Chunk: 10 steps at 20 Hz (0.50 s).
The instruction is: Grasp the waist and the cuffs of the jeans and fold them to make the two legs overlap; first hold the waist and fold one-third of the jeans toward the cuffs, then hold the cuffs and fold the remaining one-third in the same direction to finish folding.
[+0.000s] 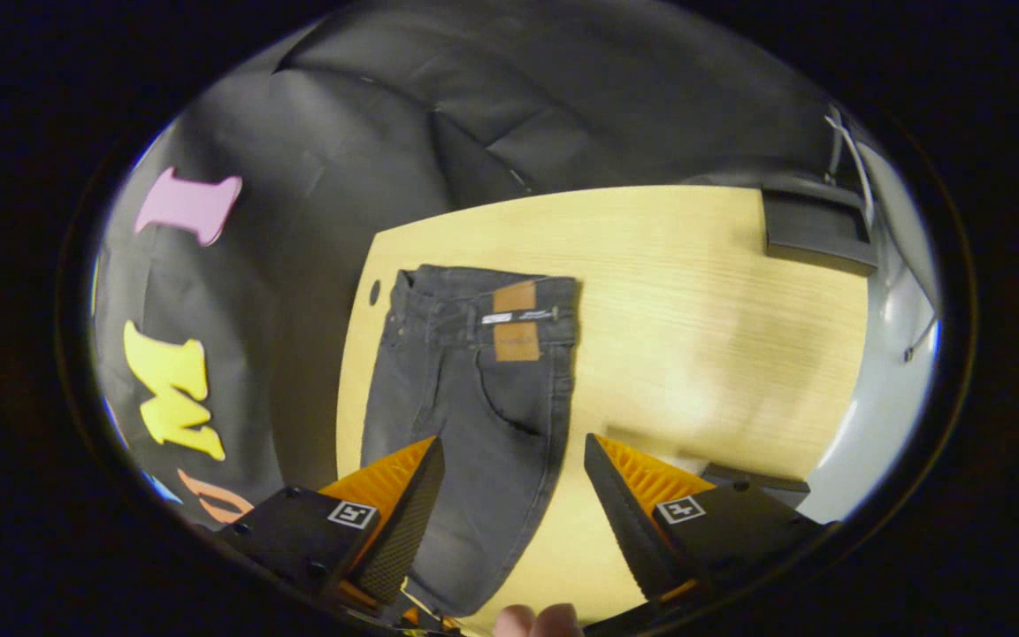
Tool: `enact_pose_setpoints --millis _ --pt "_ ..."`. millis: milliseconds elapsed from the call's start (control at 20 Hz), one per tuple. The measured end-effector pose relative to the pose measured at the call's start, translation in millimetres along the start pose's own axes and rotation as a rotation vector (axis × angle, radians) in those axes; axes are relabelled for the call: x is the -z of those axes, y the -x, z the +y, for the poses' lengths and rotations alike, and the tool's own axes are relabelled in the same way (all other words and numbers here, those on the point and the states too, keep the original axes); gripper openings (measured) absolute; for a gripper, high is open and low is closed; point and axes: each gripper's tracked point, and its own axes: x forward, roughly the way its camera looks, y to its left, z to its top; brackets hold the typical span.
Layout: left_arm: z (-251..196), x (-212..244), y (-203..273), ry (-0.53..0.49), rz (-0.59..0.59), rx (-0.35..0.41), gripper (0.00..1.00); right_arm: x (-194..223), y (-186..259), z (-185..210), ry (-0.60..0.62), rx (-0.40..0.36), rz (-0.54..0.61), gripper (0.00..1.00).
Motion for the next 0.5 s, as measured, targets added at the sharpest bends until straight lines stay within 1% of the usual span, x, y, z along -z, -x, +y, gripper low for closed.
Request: enact_pose_setpoints --millis 50,100,150,250,300,350,400,450,500 --pt "-1 0 -1 -0.004 0.001 -0.004 0.67 -8 -9 -7 -0.005 0.023 -0.004 0.98" --pt "-2 2 -4 -0.011 0.007 -0.007 0.64 -12 -12 -6 -0.016 0.016 -0.009 0.92" --pt "-4 4 -5 -0.020 0.013 -0.008 0.60 -15 -18 1 -0.021 0.005 -0.007 0.93" --pt "-5 7 -9 -0.030 0.023 -0.010 0.54 -21 -26 11 0.002 -0.007 -0.004 0.98" --pt "-5 7 -10 -0.030 0.028 -0.013 0.52 -23 -32 16 0.009 -0.003 0.001 0.95" --pt "-6 9 -14 -0.023 0.037 -0.019 0.48 -21 -32 16 0.017 -0.001 0.002 0.95" --pt "-7 9 -15 -0.020 0.038 -0.025 0.27 -19 -30 15 0.029 0.002 0.004 0.95" --pt "-4 10 -19 -0.020 0.038 -0.037 0.37 -19 -31 15 0.041 0.010 0.004 0.95" --pt "-3 11 -21 -0.019 0.036 -0.048 0.29 -19 -32 16 0.056 0.026 0.003 0.95"
